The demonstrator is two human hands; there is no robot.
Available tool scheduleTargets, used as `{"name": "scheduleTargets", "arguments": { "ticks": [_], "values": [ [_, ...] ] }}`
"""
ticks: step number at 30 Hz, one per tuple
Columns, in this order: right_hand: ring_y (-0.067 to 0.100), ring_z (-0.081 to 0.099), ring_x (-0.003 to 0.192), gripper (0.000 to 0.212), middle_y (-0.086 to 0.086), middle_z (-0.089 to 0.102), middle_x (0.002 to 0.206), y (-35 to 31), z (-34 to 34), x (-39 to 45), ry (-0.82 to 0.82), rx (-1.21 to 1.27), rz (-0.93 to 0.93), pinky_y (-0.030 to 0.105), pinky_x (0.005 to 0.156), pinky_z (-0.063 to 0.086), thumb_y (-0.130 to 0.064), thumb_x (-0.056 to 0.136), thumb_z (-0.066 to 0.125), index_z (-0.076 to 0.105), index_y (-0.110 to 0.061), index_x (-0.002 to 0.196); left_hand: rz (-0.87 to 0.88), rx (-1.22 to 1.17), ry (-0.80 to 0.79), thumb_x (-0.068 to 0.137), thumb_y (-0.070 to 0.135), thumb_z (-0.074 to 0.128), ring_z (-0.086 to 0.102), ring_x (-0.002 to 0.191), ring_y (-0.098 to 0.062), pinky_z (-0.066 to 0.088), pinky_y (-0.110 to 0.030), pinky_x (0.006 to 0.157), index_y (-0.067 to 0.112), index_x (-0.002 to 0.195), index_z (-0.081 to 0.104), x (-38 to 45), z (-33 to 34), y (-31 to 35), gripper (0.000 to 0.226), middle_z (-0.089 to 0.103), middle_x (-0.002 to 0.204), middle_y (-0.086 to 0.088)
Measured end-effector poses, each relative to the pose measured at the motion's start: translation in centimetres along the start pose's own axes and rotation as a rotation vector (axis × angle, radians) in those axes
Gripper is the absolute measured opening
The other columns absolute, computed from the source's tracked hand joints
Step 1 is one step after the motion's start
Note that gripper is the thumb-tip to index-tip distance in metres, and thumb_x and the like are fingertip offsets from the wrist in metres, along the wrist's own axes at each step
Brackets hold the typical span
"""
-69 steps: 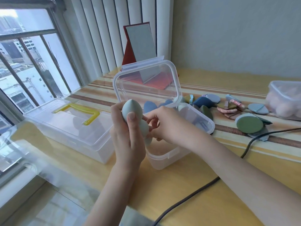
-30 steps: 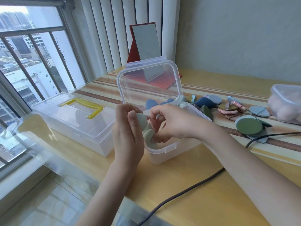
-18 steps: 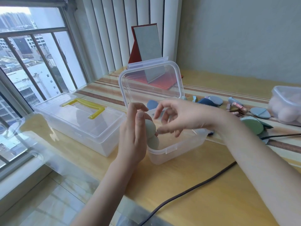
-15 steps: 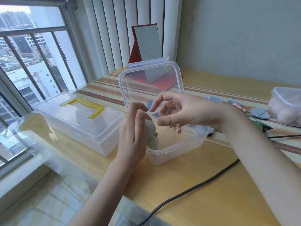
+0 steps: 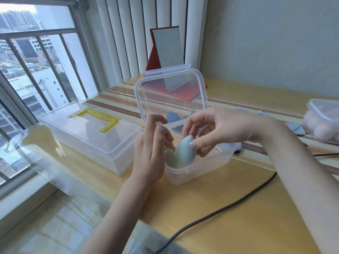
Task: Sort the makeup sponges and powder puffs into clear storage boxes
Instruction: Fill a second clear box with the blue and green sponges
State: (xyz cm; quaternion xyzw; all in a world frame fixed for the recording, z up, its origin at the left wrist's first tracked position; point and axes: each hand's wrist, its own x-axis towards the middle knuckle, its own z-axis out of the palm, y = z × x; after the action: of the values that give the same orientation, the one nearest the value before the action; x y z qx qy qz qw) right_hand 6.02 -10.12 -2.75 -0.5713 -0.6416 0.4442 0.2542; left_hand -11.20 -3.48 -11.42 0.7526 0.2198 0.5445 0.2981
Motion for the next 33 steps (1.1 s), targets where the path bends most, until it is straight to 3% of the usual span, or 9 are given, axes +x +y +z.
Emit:
{"name": "scheduleTargets", "arguments": {
  "ticks": [5,9,11,15,18,21,25,30,33],
  "values": [
    [0.011,0.072,0.080,0.016,-0.005,0.069,0.092,0.0,1.4,1.1,-0.053,-0.203,0.039,0.026,0.072,0.059,-0.020,0.077,0.079,0.072,-0.031,0.086,0.009,0.029,-0.032,0.095,0.036,0.025,0.063,0.061,-0.006,0.047,-0.022,0.058,0.020,0.097,0.048,0.1,-0.3,0.4,0.029,0.062,0.078,0.004],
    [0.004,0.070,0.081,0.018,-0.015,0.068,0.086,-0.2,1.5,0.7,-0.113,-0.187,0.097,0.024,0.072,0.057,-0.018,0.079,0.075,0.073,-0.036,0.081,-0.057,0.138,-0.139,0.080,0.023,0.039,0.059,0.064,-0.011,0.048,-0.032,0.060,0.012,0.085,0.054,0.4,-0.7,1.3,0.020,0.061,0.068,0.005],
    [-0.002,0.068,0.080,0.018,-0.019,0.069,0.083,-0.2,1.7,0.8,-0.092,-0.213,0.102,0.021,0.068,0.057,-0.016,0.079,0.072,0.072,-0.034,0.082,-0.117,0.157,-0.272,0.071,0.017,0.047,0.061,0.070,-0.010,0.049,-0.031,0.065,0.012,0.083,0.058,0.8,-1.4,1.9,0.018,0.063,0.073,0.006],
    [0.001,0.069,0.069,0.014,-0.001,0.071,0.085,-0.3,2.2,1.0,-0.036,-0.238,0.109,0.014,0.057,0.052,-0.011,0.078,0.070,0.071,-0.024,0.083,-0.201,0.207,-0.710,0.071,0.019,0.059,0.063,0.088,0.002,0.048,-0.016,0.078,0.020,0.101,0.060,2.3,-3.2,3.2,0.031,0.069,0.092,0.012],
    [0.003,0.070,0.067,0.015,-0.007,0.072,0.080,-0.5,2.2,1.0,-0.033,-0.254,0.128,0.013,0.056,0.050,-0.013,0.077,0.071,0.070,-0.028,0.080,-0.255,0.276,-0.872,0.078,0.007,0.068,0.064,0.095,0.000,0.051,-0.025,0.088,0.020,0.112,0.058,3.8,-3.5,3.6,0.038,0.069,0.100,0.009],
    [-0.001,0.068,0.064,0.012,-0.015,0.071,0.074,-0.4,2.2,1.1,-0.029,-0.320,0.156,0.008,0.053,0.045,-0.021,0.076,0.073,0.071,-0.032,0.080,-0.255,0.355,-0.876,0.076,-0.002,0.070,0.067,0.088,-0.011,0.054,-0.034,0.085,0.014,0.107,0.062,4.7,-2.7,3.7,0.036,0.070,0.092,0.001],
    [-0.008,0.062,0.061,0.009,-0.020,0.068,0.067,-0.2,3.0,1.7,-0.026,-0.410,0.185,0.007,0.050,0.042,-0.031,0.076,0.077,0.069,-0.034,0.077,-0.169,0.459,-0.676,0.076,-0.004,0.068,0.064,0.074,-0.008,0.053,-0.024,0.073,0.019,0.103,0.063,4.7,-2.0,3.2,0.036,0.062,0.077,0.010],
    [0.012,0.067,0.074,0.010,-0.001,0.072,0.085,-0.2,3.7,1.9,0.013,-0.386,0.114,0.019,0.060,0.050,-0.024,0.076,0.077,0.068,-0.025,0.079,-0.129,0.462,-0.664,0.070,-0.004,0.065,0.056,0.062,0.004,0.042,-0.008,0.060,0.016,0.091,0.067,4.3,-2.4,2.9,0.029,0.057,0.065,0.016],
    [0.008,0.066,0.083,0.011,-0.004,0.070,0.094,-0.3,3.3,1.4,0.018,-0.348,0.109,0.014,0.067,0.050,-0.023,0.075,0.077,0.068,-0.024,0.080,-0.145,0.480,-0.714,0.071,-0.003,0.064,0.055,0.062,0.003,0.041,-0.007,0.060,0.015,0.095,0.066,4.6,-2.5,3.2,0.030,0.058,0.067,0.013]
  ]
}}
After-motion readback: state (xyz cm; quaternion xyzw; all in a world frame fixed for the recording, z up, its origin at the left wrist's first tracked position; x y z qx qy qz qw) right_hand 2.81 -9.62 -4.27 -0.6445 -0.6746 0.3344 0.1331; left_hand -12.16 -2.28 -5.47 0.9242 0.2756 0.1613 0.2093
